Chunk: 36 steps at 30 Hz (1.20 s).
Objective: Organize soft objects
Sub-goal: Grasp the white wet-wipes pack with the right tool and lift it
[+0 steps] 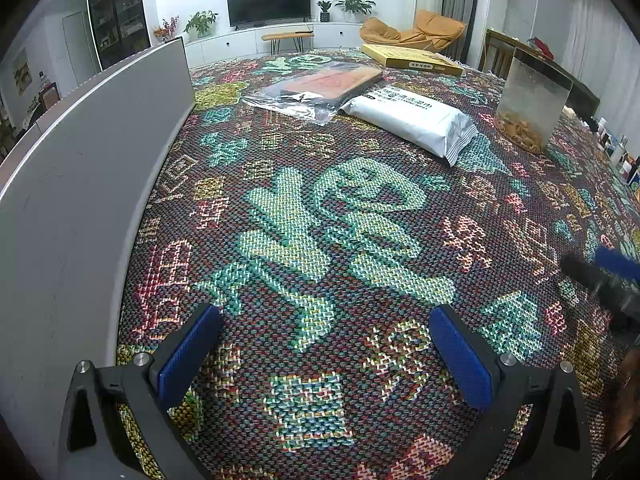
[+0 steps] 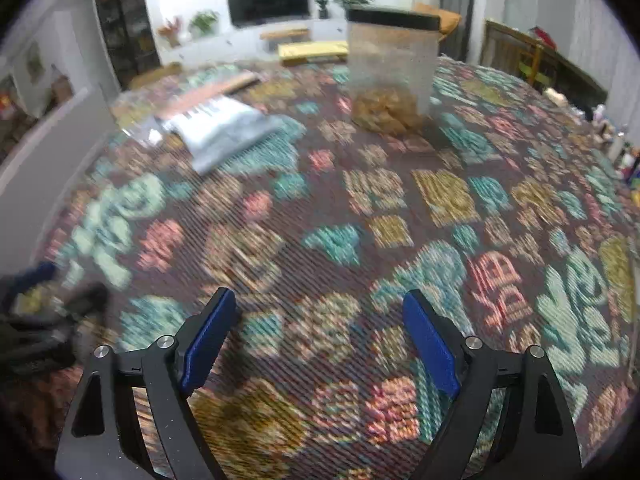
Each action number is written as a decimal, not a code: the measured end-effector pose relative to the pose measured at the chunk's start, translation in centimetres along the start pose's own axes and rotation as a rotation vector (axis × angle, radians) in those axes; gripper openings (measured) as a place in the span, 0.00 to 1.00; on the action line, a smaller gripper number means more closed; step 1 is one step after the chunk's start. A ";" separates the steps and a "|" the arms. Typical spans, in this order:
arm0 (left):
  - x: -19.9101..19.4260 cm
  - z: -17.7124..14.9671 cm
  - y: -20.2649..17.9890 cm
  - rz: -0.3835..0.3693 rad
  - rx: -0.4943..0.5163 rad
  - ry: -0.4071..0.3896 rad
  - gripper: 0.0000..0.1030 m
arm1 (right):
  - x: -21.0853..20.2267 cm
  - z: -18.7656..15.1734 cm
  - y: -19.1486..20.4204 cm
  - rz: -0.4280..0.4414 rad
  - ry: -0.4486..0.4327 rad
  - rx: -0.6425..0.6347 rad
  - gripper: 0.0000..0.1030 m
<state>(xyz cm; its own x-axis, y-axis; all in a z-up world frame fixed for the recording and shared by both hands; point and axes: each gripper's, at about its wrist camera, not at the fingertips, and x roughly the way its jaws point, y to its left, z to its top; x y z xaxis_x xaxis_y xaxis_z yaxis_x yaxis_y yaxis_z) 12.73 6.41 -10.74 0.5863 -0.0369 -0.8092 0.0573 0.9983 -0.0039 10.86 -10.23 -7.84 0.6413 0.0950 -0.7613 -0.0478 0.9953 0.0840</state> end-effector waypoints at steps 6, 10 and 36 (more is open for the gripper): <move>0.0 0.0 0.0 0.000 0.000 0.000 1.00 | 3.7 9.0 3.8 0.113 0.054 -0.202 0.85; 0.0 0.0 0.0 0.000 0.000 0.000 1.00 | 8.1 13.0 7.6 0.144 0.101 -0.363 0.85; 0.2 0.0 0.0 0.002 0.001 0.001 1.00 | 1.6 3.1 -12.8 -0.131 0.097 0.200 0.65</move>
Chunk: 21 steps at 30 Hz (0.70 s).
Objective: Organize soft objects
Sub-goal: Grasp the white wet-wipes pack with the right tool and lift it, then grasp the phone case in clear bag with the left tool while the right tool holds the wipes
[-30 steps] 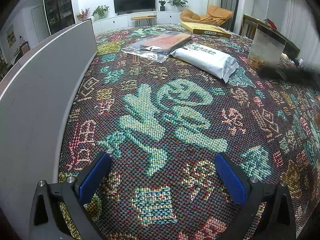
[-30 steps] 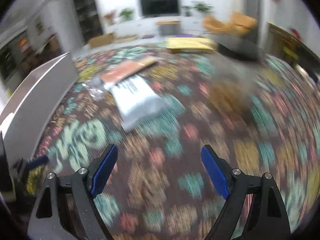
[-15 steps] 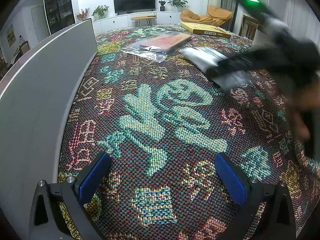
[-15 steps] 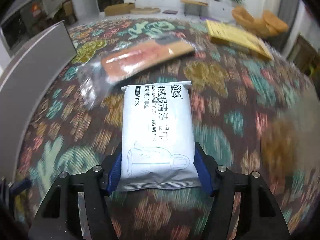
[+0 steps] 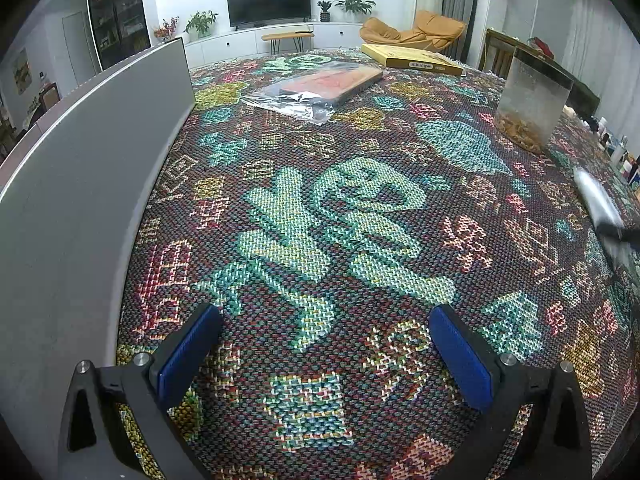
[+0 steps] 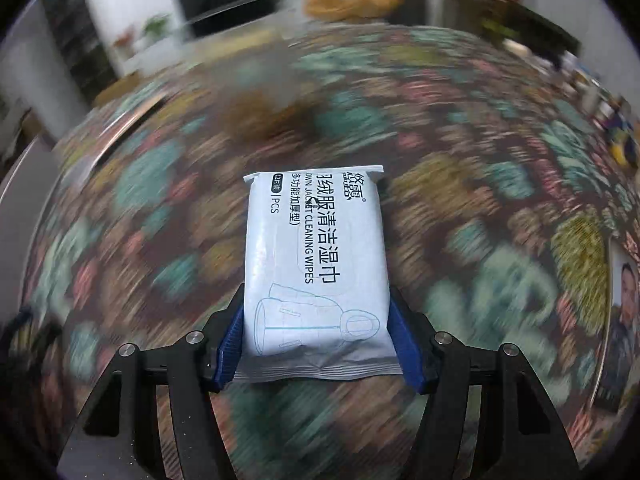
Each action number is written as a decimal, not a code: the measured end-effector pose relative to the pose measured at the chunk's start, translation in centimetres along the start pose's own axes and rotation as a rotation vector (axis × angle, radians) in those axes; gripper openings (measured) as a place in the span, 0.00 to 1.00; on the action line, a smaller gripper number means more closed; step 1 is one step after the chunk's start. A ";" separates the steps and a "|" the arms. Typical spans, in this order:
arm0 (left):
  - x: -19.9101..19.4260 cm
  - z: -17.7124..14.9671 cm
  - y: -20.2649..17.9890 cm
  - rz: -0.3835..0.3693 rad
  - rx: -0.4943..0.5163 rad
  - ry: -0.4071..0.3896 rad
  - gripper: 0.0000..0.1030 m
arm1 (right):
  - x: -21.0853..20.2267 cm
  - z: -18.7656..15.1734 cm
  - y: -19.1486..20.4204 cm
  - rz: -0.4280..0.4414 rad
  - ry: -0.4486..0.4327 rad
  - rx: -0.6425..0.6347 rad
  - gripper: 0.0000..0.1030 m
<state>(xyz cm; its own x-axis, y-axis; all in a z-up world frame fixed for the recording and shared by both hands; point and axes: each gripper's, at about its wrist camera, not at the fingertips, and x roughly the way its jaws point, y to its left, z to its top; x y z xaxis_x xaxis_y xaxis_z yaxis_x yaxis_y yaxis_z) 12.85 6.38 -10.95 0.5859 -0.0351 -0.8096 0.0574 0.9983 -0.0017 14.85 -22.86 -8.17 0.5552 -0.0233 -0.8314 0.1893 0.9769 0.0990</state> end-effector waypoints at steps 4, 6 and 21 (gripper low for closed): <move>0.0 0.0 0.0 0.000 0.000 0.000 1.00 | 2.7 4.6 -0.8 -0.041 -0.050 -0.008 0.65; 0.0 0.0 0.0 0.000 0.000 0.000 1.00 | 4.4 6.6 -0.6 -0.072 -0.070 -0.015 0.65; 0.1 0.1 -0.1 0.006 0.000 0.001 1.00 | 6.5 8.0 -0.7 -0.115 -0.094 -0.036 0.70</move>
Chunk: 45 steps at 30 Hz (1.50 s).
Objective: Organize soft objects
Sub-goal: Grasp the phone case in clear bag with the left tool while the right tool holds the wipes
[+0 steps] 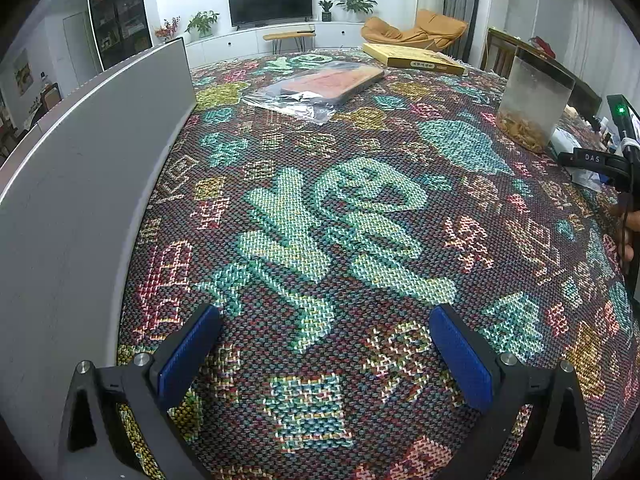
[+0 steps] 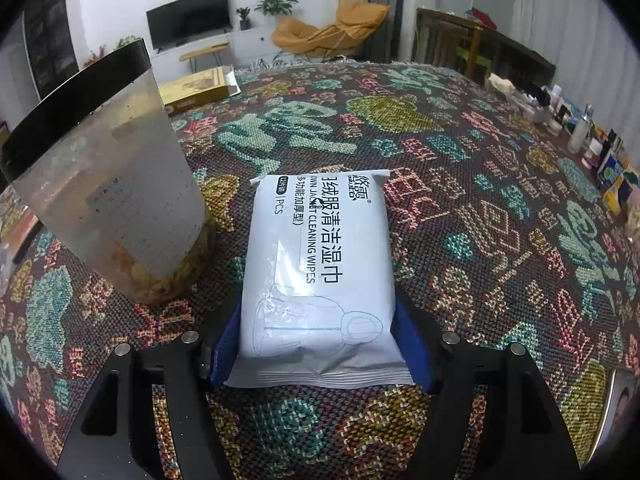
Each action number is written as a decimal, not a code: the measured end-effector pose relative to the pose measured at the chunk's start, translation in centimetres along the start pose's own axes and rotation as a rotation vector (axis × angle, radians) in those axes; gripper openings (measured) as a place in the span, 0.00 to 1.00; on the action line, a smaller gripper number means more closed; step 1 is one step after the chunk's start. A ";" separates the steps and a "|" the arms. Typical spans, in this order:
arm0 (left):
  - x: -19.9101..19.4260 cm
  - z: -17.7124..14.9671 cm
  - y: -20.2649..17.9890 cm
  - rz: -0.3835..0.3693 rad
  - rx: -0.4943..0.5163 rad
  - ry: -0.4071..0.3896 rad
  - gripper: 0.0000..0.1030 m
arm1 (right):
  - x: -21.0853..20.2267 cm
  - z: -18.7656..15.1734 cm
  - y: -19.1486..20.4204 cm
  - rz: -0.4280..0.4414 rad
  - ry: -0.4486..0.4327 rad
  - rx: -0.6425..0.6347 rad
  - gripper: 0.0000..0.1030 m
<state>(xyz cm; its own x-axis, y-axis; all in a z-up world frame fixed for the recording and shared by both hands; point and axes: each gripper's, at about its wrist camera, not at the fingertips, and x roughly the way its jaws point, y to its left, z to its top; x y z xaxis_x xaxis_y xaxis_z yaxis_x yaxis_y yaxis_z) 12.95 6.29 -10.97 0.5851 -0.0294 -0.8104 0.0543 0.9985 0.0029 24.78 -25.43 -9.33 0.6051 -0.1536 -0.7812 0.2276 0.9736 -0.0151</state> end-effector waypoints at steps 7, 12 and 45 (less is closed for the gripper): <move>0.1 0.1 0.0 0.008 -0.003 0.001 1.00 | 0.1 0.0 0.0 -0.005 0.001 0.001 0.70; -0.1 0.0 -0.1 0.009 -0.004 0.000 1.00 | 0.1 0.0 0.0 -0.006 0.001 0.000 0.70; 6.8 19.6 1.5 0.025 0.260 0.091 1.00 | 0.0 0.0 0.1 -0.005 0.001 0.001 0.70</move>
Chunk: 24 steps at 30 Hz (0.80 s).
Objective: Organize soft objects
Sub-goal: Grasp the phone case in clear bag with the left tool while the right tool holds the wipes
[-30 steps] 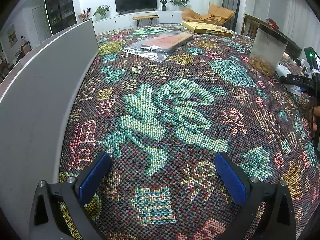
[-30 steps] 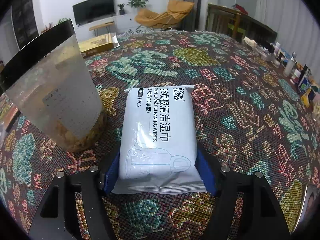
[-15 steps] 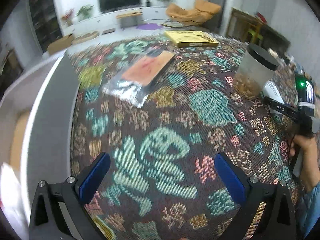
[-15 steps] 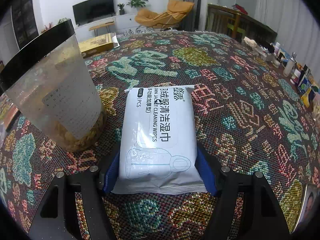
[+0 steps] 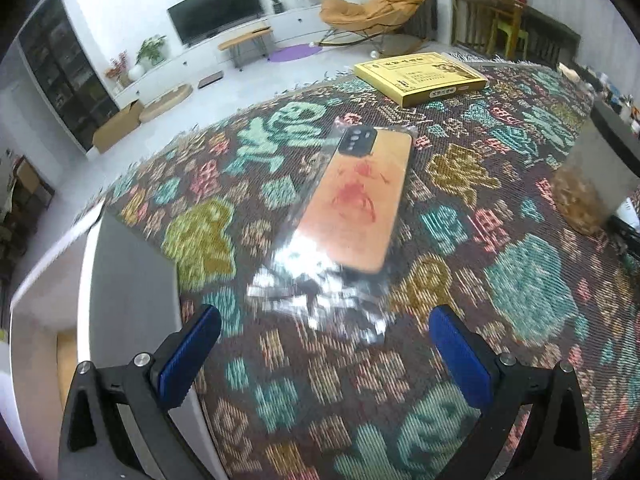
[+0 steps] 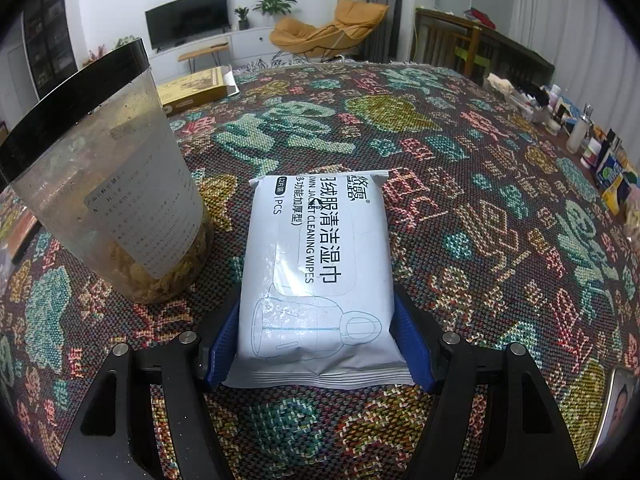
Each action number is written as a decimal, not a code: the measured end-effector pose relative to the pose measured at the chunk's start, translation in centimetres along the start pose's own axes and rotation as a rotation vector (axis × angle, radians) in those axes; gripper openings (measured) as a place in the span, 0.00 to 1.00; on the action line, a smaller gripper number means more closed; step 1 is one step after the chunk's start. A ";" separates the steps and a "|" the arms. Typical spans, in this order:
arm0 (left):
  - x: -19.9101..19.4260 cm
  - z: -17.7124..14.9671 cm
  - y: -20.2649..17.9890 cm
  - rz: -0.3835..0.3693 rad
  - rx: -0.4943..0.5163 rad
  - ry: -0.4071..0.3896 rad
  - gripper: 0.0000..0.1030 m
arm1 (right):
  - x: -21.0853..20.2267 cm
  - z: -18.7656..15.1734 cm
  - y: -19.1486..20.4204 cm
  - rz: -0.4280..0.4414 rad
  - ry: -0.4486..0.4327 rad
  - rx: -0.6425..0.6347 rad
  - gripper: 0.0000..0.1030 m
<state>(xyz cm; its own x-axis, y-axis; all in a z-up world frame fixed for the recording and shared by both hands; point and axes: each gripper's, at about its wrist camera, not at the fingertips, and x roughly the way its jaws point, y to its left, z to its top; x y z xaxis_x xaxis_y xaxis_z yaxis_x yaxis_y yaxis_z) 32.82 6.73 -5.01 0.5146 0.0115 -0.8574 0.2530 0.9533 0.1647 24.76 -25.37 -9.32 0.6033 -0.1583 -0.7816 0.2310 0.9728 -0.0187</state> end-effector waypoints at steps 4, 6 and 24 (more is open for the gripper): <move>2.0 2.3 -0.5 -0.007 0.051 -0.002 1.00 | 0.0 0.0 0.0 0.000 0.000 0.000 0.70; 2.7 3.8 -1.0 -0.016 0.063 -0.016 1.00 | 0.0 0.0 0.0 0.000 0.000 0.000 0.70; 10.1 6.6 0.3 -0.138 -0.080 0.042 1.00 | 0.0 0.0 -0.1 0.001 0.000 0.001 0.70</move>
<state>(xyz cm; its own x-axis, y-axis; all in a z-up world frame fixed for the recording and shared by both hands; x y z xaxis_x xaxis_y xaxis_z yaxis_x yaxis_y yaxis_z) 43.51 5.15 -10.41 0.4444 -0.1105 -0.8890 0.2522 0.9677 0.0057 24.76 -25.42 -9.31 0.6034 -0.1573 -0.7817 0.2311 0.9728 -0.0174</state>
